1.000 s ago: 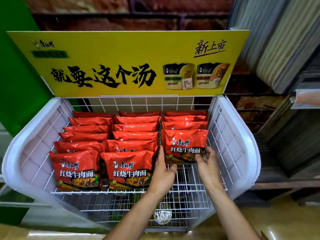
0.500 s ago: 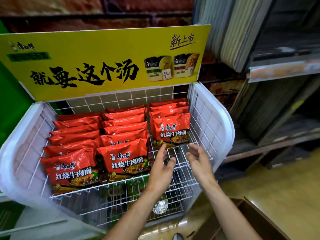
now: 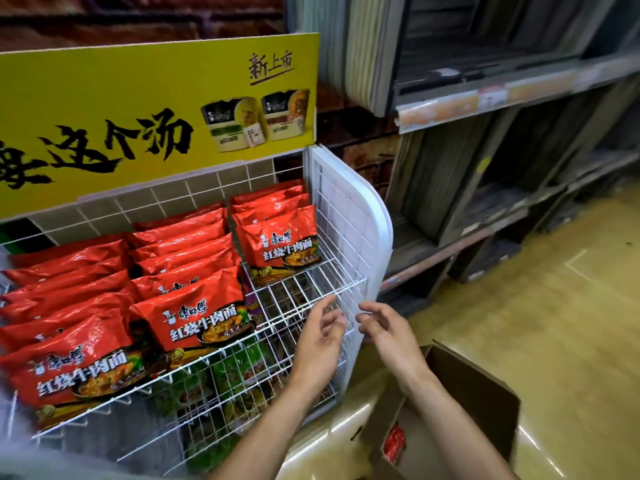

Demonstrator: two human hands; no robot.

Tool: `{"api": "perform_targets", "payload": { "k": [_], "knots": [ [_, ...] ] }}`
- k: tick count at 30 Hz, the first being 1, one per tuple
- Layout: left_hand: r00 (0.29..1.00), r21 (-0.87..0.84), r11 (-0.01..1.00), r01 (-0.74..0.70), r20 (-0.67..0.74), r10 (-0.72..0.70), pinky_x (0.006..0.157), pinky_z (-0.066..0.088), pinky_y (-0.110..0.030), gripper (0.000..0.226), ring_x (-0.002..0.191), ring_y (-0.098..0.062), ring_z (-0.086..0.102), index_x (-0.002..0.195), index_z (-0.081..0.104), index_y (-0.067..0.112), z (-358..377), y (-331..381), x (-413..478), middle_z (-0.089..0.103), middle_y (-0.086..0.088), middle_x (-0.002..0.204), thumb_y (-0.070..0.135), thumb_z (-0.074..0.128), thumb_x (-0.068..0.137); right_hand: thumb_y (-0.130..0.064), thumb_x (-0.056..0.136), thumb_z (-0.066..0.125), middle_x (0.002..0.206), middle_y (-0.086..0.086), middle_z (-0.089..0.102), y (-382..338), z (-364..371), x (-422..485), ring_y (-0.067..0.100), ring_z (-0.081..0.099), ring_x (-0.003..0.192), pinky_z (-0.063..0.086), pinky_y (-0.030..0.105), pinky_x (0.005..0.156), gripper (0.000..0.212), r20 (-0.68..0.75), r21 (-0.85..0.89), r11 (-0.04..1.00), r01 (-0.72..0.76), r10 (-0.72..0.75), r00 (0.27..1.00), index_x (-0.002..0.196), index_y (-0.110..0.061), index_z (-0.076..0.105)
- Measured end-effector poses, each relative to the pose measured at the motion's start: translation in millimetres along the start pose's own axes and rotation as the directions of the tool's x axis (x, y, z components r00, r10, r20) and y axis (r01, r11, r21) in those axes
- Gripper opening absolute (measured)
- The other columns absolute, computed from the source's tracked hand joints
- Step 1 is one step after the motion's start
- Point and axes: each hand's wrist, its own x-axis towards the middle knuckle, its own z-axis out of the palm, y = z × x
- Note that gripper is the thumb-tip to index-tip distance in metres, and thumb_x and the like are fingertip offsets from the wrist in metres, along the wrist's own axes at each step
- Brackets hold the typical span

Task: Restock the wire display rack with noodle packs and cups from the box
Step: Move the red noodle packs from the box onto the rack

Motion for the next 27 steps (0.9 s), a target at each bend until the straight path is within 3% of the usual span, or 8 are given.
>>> {"api": "perform_targets", "payload": {
  "k": [2,10,14,18,22,25,27],
  "knots": [
    [1.0,0.0,1.0,0.003,0.028,-0.003,0.077,0.044,-0.003,0.035,0.095,0.022,0.057,0.135,0.046,0.037,7.6,-1.8,-0.4,0.06,0.015,0.12,0.019,0.051,0.105,-0.016,0.099,0.059,0.109,0.001,0.073,7.1,-6.7,-1.0,0.015,0.069,0.102,0.057,0.043,0.094,0.02,-0.016,0.005,1.0,-0.002,0.002,1.0,0.104,-0.034,0.066],
    [0.984,0.049,0.999,0.013,0.176,-0.022,0.092,0.047,-0.01,0.032,0.113,0.003,0.059,0.134,0.052,0.029,57.6,-11.7,5.3,0.062,0.006,0.122,0.018,0.054,0.104,-0.025,0.1,0.06,0.111,-0.004,0.072,35.2,-49.4,-15.0,0.014,0.067,0.107,0.052,0.046,0.102,0.013,-0.118,0.049,0.999,-0.014,0.02,0.993,0.107,-0.032,0.068],
    [0.966,0.098,0.995,-0.001,0.256,-0.024,0.1,0.047,-0.017,0.031,0.116,0.001,0.059,0.131,0.055,0.028,94.5,-17.8,4.6,0.063,0.003,0.124,0.016,0.056,0.103,-0.026,0.1,0.06,0.116,-0.004,0.071,57.6,-84.0,-25.3,0.013,0.064,0.115,0.049,0.045,0.106,0.014,-0.152,0.061,0.997,-0.052,0.061,0.986,0.111,-0.03,0.069],
    [0.95,0.163,0.986,0.02,0.304,-0.069,0.086,0.044,-0.003,0.033,0.105,0.011,0.058,0.135,0.056,0.027,133.5,-24.9,-5.5,0.064,0.006,0.12,0.021,0.057,0.102,-0.03,0.1,0.059,0.115,-0.008,0.07,83.8,-121.6,-39.7,0.009,0.065,0.111,0.051,0.044,0.104,0.016,-0.183,0.07,0.991,-0.112,0.123,0.975,0.113,-0.032,0.069],
    [0.934,0.247,0.968,0.033,0.337,-0.117,0.082,0.041,0.001,0.036,0.106,0.015,0.053,0.138,0.055,0.026,166.0,-34.2,-19.6,0.062,0.015,0.12,0.026,0.057,0.103,-0.035,0.099,0.059,0.117,-0.009,0.07,110.6,-154.2,-49.4,0.01,0.064,0.113,0.051,0.044,0.104,0.016,-0.168,0.053,0.987,-0.154,0.161,0.973,0.113,-0.038,0.067],
    [0.924,0.284,0.957,0.064,0.345,-0.164,0.09,0.042,-0.007,0.037,0.105,0.016,0.051,0.139,0.054,0.03,191.0,-41.8,-30.4,0.057,0.024,0.115,0.03,0.056,0.103,-0.035,0.1,0.059,0.118,-0.008,0.068,128.2,-177.3,-56.1,0.01,0.063,0.113,0.051,0.044,0.105,0.015,-0.137,0.039,0.985,-0.168,0.172,0.976,0.113,-0.038,0.066],
    [0.917,0.301,0.949,0.097,0.344,-0.202,0.101,0.046,-0.022,0.037,0.109,0.01,0.053,0.14,0.054,0.032,209.0,-46.7,-35.7,0.057,0.022,0.117,0.033,0.055,0.103,-0.035,0.1,0.058,0.117,-0.009,0.067,139.7,-192.3,-60.3,0.009,0.063,0.112,0.052,0.043,0.104,0.016,-0.124,0.03,0.982,-0.187,0.189,0.974,0.114,-0.037,0.065]
  ]
}}
